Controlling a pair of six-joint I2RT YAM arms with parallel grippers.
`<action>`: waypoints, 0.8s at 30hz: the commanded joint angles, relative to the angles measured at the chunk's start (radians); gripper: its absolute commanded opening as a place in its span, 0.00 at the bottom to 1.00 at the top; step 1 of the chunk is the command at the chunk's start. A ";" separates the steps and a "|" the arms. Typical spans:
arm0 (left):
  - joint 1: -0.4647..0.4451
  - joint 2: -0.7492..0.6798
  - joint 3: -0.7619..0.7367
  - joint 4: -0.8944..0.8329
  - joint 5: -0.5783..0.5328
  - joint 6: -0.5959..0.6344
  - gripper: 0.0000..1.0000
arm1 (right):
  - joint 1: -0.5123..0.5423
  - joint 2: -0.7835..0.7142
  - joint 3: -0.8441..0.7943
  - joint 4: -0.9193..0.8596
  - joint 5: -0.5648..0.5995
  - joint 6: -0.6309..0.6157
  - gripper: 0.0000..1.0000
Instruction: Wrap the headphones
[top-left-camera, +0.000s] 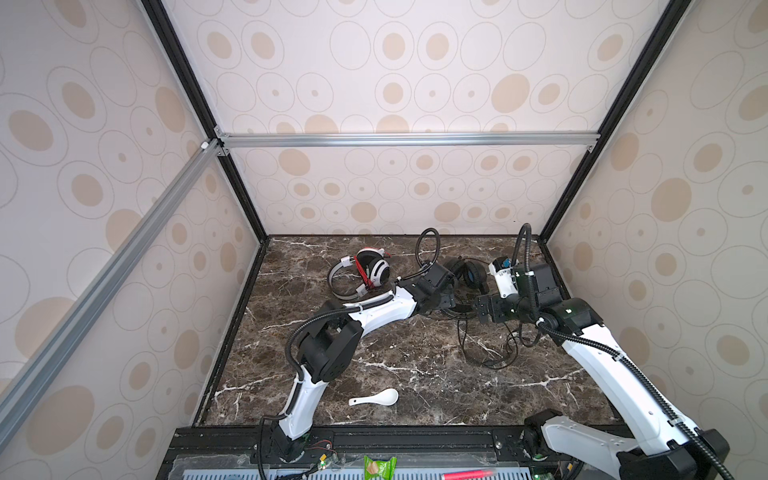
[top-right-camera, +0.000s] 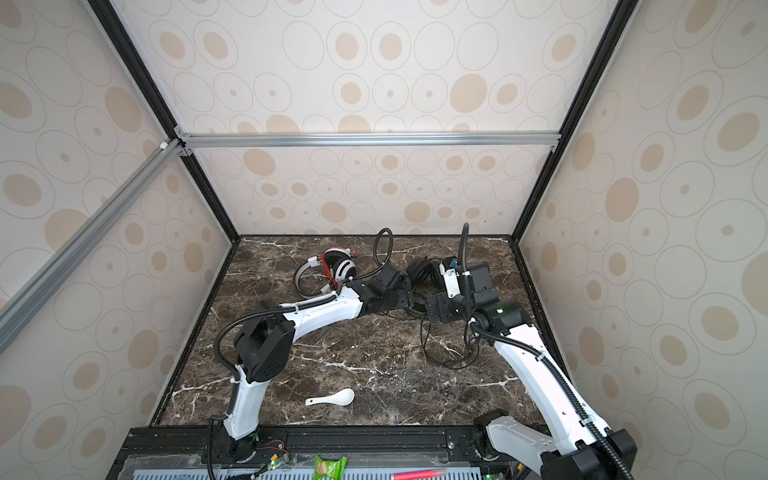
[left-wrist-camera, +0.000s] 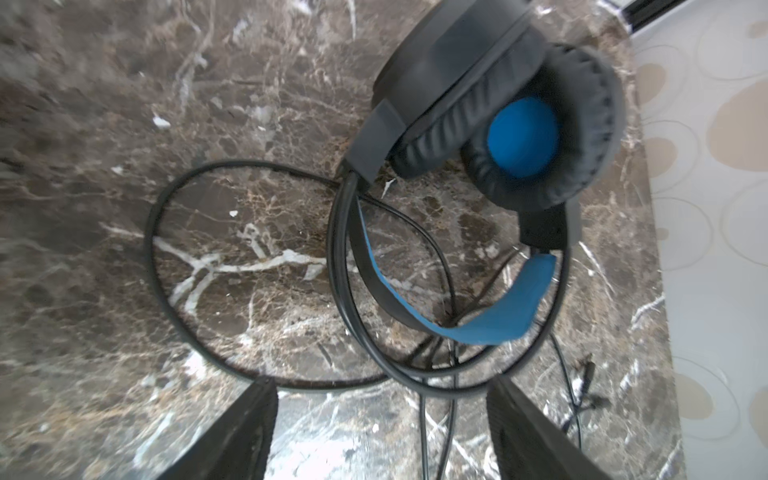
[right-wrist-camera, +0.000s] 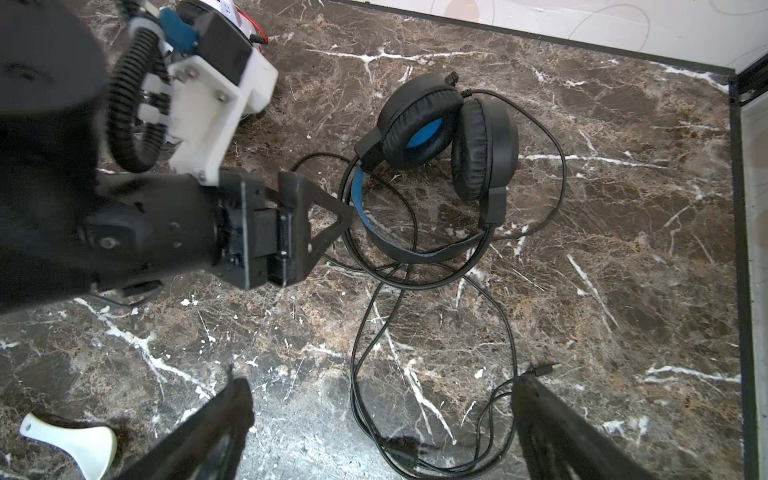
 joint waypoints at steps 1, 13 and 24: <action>0.005 0.065 0.081 -0.032 -0.004 -0.074 0.77 | -0.006 -0.023 0.004 0.006 -0.002 -0.003 1.00; 0.002 0.210 0.199 -0.053 -0.006 -0.187 0.75 | -0.015 -0.049 -0.002 0.001 0.012 -0.016 1.00; 0.008 0.191 0.182 -0.080 -0.030 -0.133 0.27 | -0.018 -0.045 0.007 -0.002 0.020 -0.029 1.00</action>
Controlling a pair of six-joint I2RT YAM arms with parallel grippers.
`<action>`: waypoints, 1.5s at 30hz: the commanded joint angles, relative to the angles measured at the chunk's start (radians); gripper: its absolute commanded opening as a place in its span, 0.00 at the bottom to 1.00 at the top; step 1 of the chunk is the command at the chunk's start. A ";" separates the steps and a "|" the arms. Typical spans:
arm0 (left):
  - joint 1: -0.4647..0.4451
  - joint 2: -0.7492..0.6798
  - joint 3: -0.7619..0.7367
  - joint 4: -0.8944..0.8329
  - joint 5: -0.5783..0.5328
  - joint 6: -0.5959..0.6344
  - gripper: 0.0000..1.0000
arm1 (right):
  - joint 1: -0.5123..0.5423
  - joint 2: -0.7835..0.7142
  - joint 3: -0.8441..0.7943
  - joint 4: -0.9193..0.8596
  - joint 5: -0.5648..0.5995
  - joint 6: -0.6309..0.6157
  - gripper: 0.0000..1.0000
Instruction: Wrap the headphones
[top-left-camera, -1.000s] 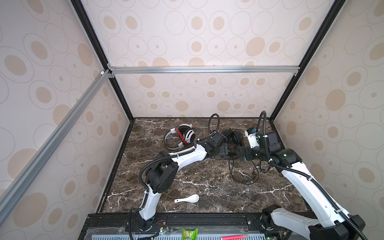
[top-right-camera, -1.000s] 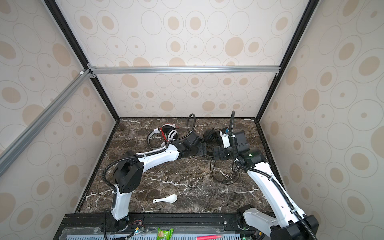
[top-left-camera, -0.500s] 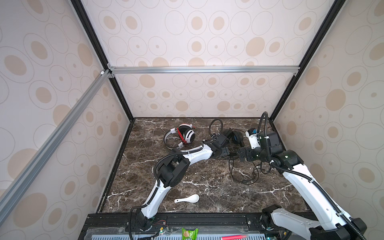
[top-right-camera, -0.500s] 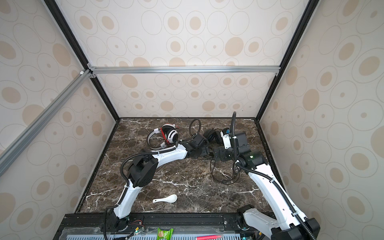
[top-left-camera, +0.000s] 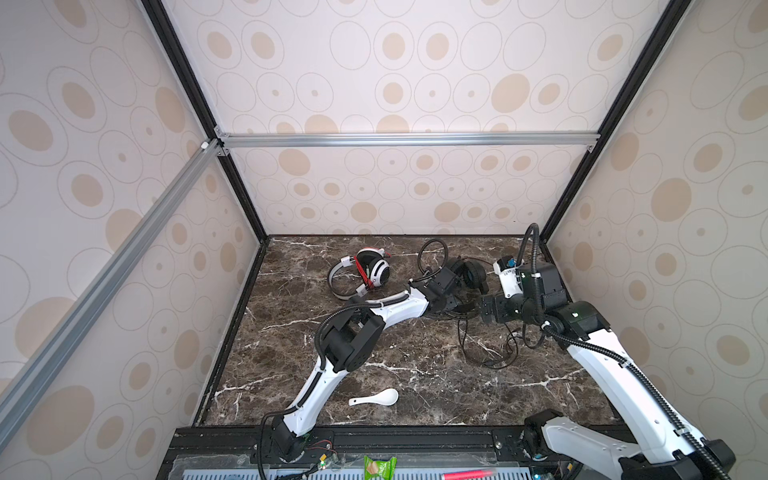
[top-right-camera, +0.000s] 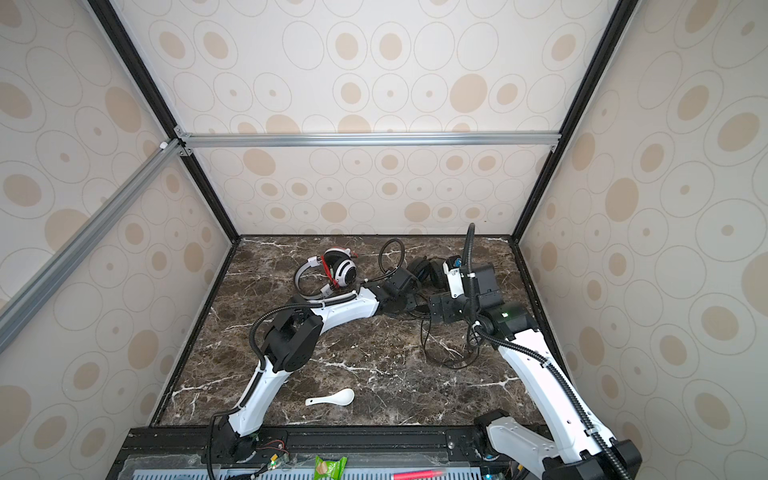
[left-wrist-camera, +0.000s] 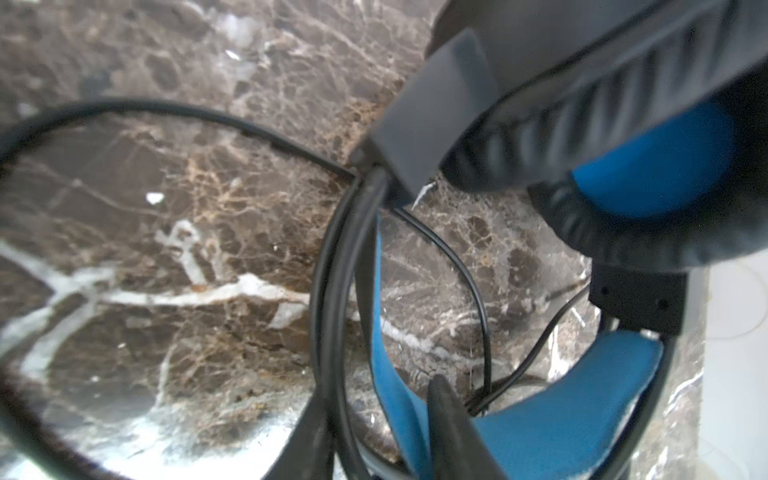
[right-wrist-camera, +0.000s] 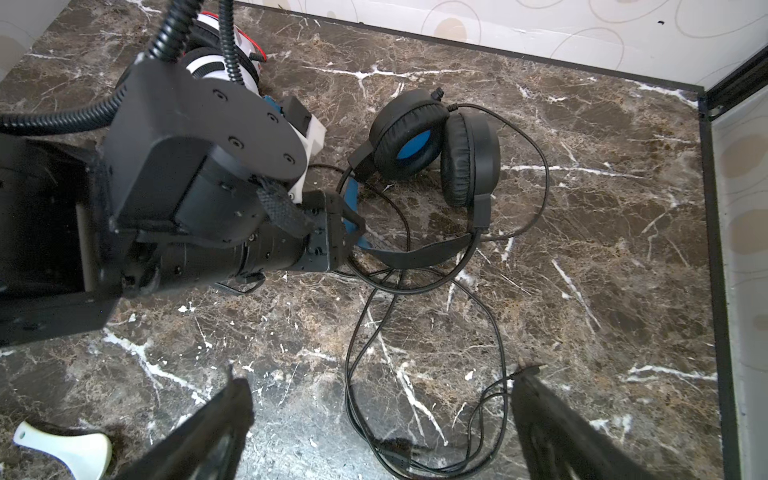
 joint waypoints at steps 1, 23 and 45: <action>0.011 -0.019 0.015 -0.062 -0.042 0.046 0.21 | -0.006 -0.011 0.009 -0.003 0.008 -0.018 1.00; 0.124 -0.233 -0.061 -0.342 0.278 0.845 0.00 | -0.007 0.019 0.011 0.010 -0.048 -0.009 1.00; 0.048 -0.354 -0.165 -0.308 -0.038 0.403 0.90 | -0.006 0.020 0.010 0.015 -0.054 -0.003 1.00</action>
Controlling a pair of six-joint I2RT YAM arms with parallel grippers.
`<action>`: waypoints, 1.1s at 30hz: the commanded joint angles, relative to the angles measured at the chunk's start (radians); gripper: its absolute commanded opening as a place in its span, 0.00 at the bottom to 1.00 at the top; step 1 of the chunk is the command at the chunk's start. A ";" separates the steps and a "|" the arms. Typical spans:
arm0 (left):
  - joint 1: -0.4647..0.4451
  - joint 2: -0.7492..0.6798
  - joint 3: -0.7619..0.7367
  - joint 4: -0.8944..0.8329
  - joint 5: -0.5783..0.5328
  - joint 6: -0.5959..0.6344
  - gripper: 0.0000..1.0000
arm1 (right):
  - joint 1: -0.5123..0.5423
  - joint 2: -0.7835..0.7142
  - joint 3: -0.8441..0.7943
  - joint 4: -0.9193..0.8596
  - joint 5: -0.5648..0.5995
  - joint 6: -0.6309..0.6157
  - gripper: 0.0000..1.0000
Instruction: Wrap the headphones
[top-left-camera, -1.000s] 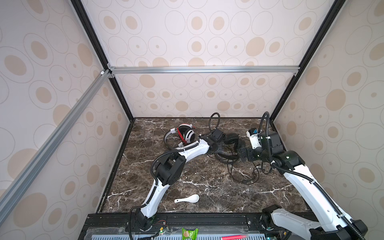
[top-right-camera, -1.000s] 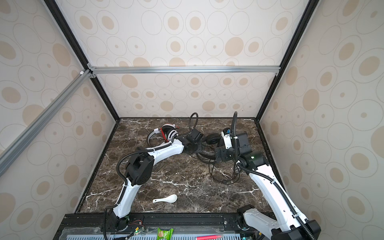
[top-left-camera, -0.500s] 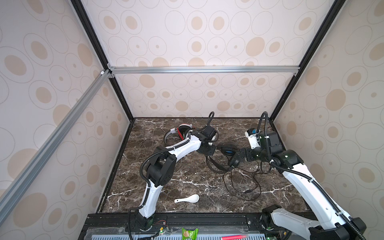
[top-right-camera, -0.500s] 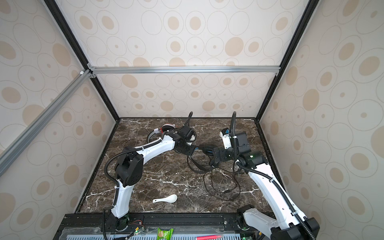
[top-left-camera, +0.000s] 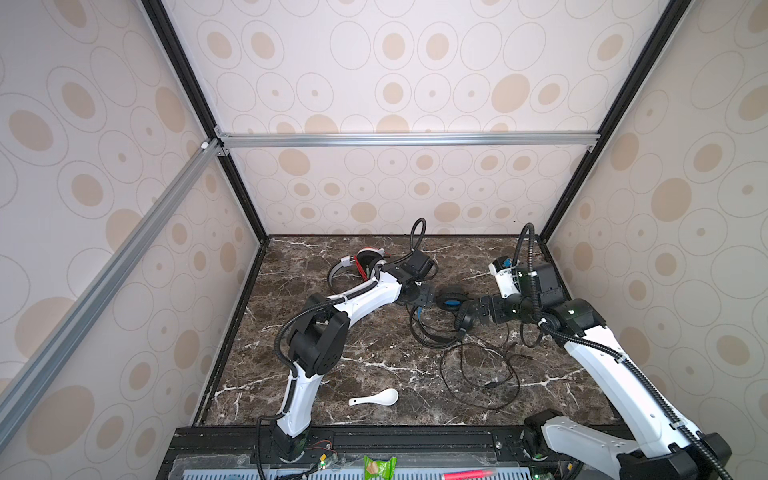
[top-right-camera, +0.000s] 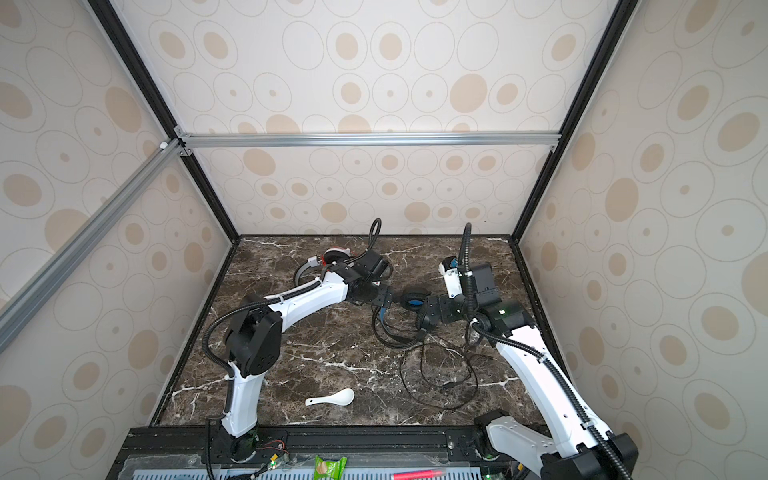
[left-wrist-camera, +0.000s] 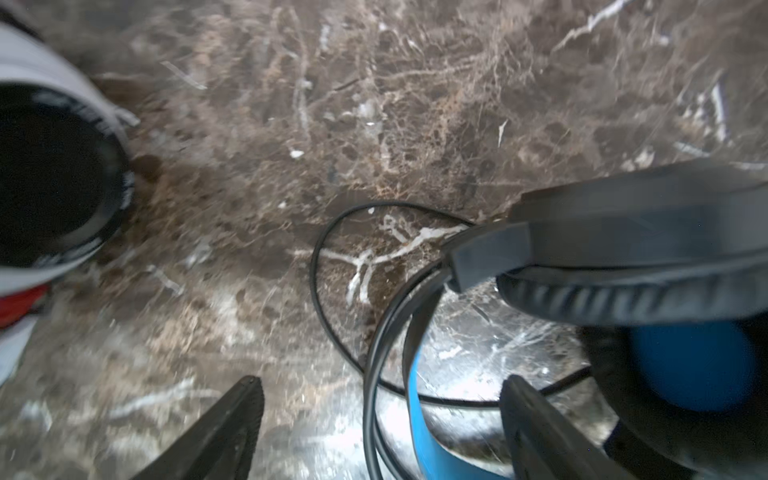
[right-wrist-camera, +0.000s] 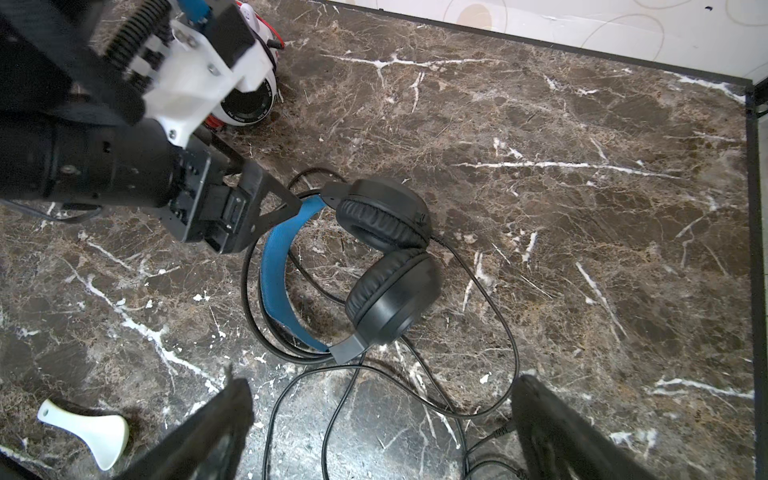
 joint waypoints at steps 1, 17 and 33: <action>-0.066 -0.090 -0.053 -0.046 -0.067 -0.227 0.91 | -0.006 -0.001 0.011 0.014 -0.001 0.006 1.00; -0.145 -0.091 -0.201 -0.009 -0.114 -0.589 0.85 | -0.006 -0.004 -0.012 0.037 -0.020 0.006 1.00; -0.116 0.017 -0.246 0.078 -0.053 -0.623 0.49 | -0.010 -0.013 -0.023 0.034 -0.023 0.010 1.00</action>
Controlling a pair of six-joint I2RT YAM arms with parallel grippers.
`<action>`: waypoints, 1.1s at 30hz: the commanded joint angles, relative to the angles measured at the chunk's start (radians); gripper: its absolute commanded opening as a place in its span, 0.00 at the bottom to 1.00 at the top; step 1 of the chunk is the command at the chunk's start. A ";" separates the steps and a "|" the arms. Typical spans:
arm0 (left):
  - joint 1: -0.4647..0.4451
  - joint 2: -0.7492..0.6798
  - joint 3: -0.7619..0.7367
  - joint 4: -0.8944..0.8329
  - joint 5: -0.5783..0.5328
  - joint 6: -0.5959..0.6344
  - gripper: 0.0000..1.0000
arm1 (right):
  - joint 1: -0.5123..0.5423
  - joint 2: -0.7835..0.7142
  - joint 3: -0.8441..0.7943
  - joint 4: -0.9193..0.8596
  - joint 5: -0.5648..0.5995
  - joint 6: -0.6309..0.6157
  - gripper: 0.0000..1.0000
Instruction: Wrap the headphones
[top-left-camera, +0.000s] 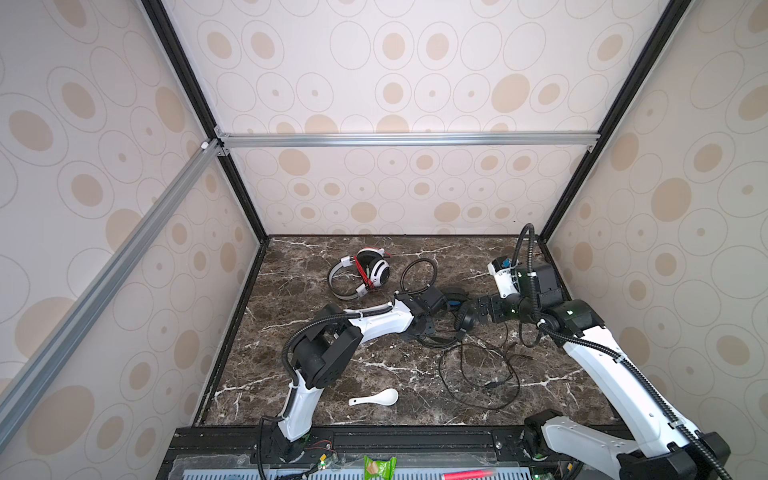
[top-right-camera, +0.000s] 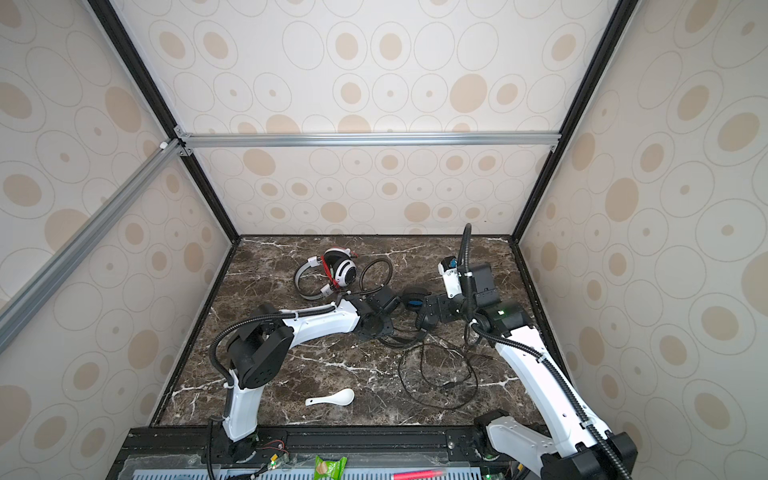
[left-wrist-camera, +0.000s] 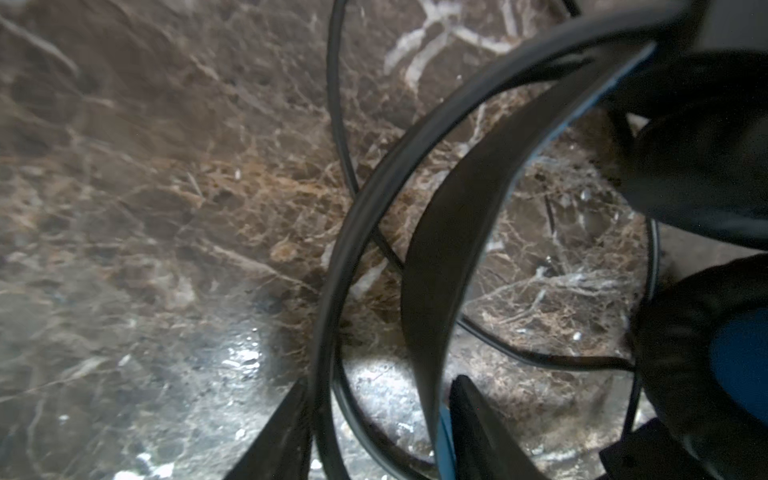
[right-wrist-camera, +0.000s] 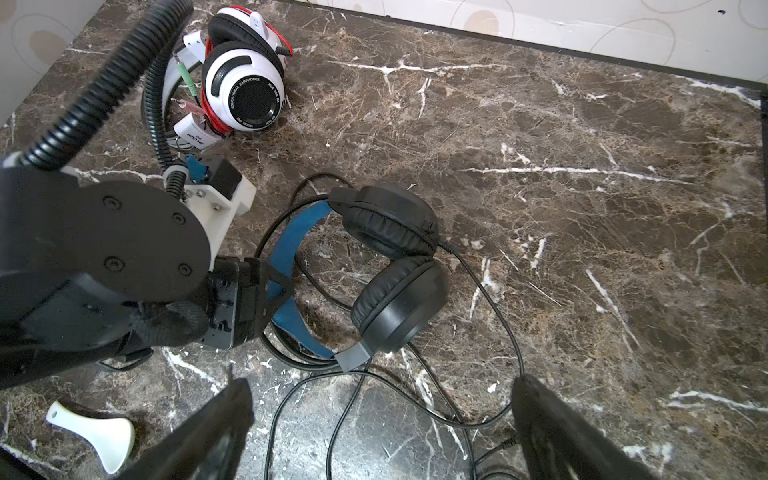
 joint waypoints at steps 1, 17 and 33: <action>0.016 0.027 -0.011 0.003 -0.013 -0.023 0.47 | -0.010 -0.012 -0.008 0.003 -0.003 0.007 1.00; 0.059 0.071 0.029 -0.003 -0.030 0.013 0.40 | -0.011 0.003 -0.001 0.011 -0.019 0.011 1.00; 0.063 0.093 0.088 -0.057 -0.092 0.050 0.10 | -0.013 0.009 0.004 0.007 -0.019 0.010 1.00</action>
